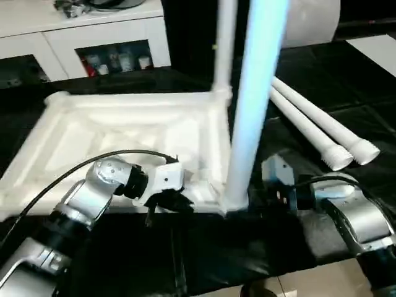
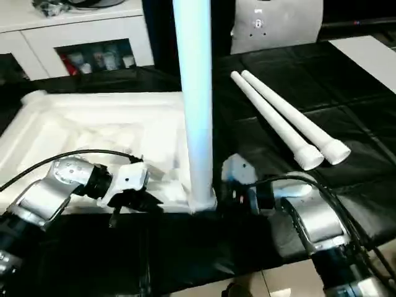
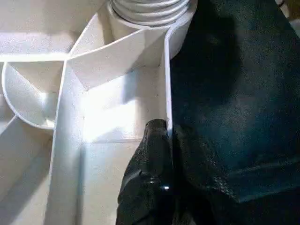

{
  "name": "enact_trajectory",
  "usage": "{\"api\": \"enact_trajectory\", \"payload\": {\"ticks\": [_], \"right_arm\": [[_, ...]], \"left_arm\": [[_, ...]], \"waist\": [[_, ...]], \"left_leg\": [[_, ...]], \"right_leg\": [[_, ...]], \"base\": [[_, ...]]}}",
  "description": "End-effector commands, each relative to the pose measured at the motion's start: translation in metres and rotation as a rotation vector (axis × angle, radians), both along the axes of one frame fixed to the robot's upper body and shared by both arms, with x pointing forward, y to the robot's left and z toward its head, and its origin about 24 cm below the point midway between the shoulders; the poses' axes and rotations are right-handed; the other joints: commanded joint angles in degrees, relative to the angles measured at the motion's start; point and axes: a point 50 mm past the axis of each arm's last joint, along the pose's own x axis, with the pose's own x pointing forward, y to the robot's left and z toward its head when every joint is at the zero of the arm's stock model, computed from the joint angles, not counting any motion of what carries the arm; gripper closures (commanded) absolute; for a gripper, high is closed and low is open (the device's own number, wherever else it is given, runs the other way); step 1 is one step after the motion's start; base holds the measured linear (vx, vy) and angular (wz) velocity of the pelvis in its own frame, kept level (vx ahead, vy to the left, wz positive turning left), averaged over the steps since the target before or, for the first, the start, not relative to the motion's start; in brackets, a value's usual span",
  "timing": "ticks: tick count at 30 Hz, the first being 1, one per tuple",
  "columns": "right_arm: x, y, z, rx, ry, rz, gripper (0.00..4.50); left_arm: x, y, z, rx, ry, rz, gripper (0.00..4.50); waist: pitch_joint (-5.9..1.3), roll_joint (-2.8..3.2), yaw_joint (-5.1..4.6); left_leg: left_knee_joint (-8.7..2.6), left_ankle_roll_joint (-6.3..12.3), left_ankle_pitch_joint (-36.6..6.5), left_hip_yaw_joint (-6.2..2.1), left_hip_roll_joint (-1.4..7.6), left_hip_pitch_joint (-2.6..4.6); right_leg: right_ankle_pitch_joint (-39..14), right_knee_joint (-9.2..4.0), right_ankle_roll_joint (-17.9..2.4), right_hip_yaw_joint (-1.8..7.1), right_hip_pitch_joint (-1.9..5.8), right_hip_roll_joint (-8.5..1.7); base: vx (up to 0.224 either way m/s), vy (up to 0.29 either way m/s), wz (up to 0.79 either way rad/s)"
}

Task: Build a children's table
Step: Rotate leg to tighten

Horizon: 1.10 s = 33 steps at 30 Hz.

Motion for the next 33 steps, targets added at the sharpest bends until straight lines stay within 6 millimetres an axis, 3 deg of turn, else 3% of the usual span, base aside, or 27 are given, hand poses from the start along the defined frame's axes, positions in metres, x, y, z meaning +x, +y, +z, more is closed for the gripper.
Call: {"api": "enact_trajectory", "payload": {"ticks": [1, 6, 10, 11, 14, 16, 24, 27, 29, 32, 33], "right_arm": [[-0.002, 0.004, 0.0, -0.028, 0.002, 0.072, 0.21], [0.002, 0.009, 0.0, -0.022, 0.015, 0.109, 0.64], [0.003, 0.009, 0.0, -0.018, 0.02, 0.116, 0.85], [0.004, 0.009, 0.0, -0.017, 0.021, 0.117, 1.18], [0.003, 0.009, -0.001, -0.018, 0.025, 0.125, 1.22], [0.003, 0.01, -0.002, -0.02, 0.032, 0.132, 1.54], [-0.002, 0.016, -0.01, -0.026, 0.067, 0.135, 1.8], [-0.003, 0.028, -0.014, 0.054, 0.128, 0.044, 1.82], [-0.003, 0.031, -0.015, 0.068, 0.136, 0.021, 1.82], [0.0, 0.051, -0.015, 0.139, 0.132, -0.116, 1.83], [0.0, 0.051, -0.015, 0.139, 0.132, -0.116, 1.83]], "left_arm": [[-0.003, -0.002, -0.005, 0.053, 0.021, -0.09, 4.5], [-0.002, -0.002, -0.006, 0.062, 0.022, -0.136, 4.5], [-0.003, -0.002, -0.007, 0.063, 0.023, -0.146, 4.5], [-0.002, -0.002, -0.007, 0.063, 0.023, -0.147, 4.5], [-0.002, -0.001, -0.008, 0.064, 0.022, -0.152, 4.5], [-0.002, 0.0, -0.008, 0.066, 0.022, -0.152, 4.5], [-0.002, 0.002, -0.01, 0.05, 0.036, -0.128, 4.5], [0.0, -0.002, -0.011, 0.005, 0.045, -0.054, 4.5], [0.0, -0.003, -0.01, -0.003, 0.045, -0.037, 4.5], [0.007, -0.012, -0.007, -0.068, 0.032, 0.107, 4.5], [0.007, -0.012, -0.006, -0.07, 0.032, 0.112, 4.5]], "waist": [[-4.05, -0.22, -0.39], [-4.03, -0.22, -0.41], [-4.19, -0.28, -0.35], [-4.2, -0.26, -0.35], [-4.27, -0.53, -0.35], [-4.28, -0.49, -0.33], [-4.42, -0.51, -0.29], [-4.5, -0.58, -0.31], [-4.28, -0.55, -0.46], [-3.58, -0.52, -0.88], [-3.22, -0.59, -1.21]], "left_leg": [[-3.44, 3.66, -13.6, 0.63, 0.51, 0.96], [-3.53, 2.68, -15.4, 0.53, 0.49, 1.05], [-3.5, 2.71, -14.4, 0.5, 0.54, 0.92], [-3.49, 2.77, -14.3, 0.49, 0.53, 0.87], [-3.42, 3.06, -13.8, 0.5, 0.51, 0.85], [-3.37, 3.35, -13.3, 0.55, 0.53, 0.86], [-3.3, 3.32, -12.8, 0.57, 0.5, 0.8], [-3.31, 3.38, -12.6, 0.6, 0.51, 0.88], [-3.57, 2.86, -13.5, 0.52, 0.47, 0.73], [-4.05, 0.53, -19.2, 0.44, 0.27, 1.11], [-4.21, -0.44, -22.0, 0.16, 0.08, 1.44]], "right_leg": [[-8.4, -3.16, -16.2, 1.27, 2.95, -1.46], [-11.3, -3.29, -15.8, 1.28, 2.83, -1.47], [-9.5, -3.02, -16.1, 1.25, 2.96, -1.46], [-9.3, -2.99, -16.1, 1.24, 2.99, -1.48], [-9.0, -2.9, -16.4, 1.19, 3.01, -1.49], [-8.9, -2.9, -16.3, 1.21, 2.97, -1.46], [-8.9, -2.84, -16.3, 1.2, 3.05, -1.49], [-9.1, -2.87, -16.3, 1.21, 3.05, -1.46], [-11.2, -3.06, -15.9, 1.18, 3.04, -1.47], [-21.9, -3.9, -12.9, 1.29, 2.6, -1.67], [-28.5, -4.57, -10.7, 1.16, 2.35, -1.78]], "base": [[0.0, 0.0, 0.0], [0.0, 0.0, 0.0], [0.0, 0.0, 0.0], [0.0, 0.0, 0.0], [0.0, 0.0, 0.0], [0.0, 0.0, 0.0], [0.0, 0.0, 0.0], [0.0, 0.0, 0.0], [0.0, 0.0, 0.0], [0.0, 0.0, 0.0], [0.0, 0.0, 0.0]]}}
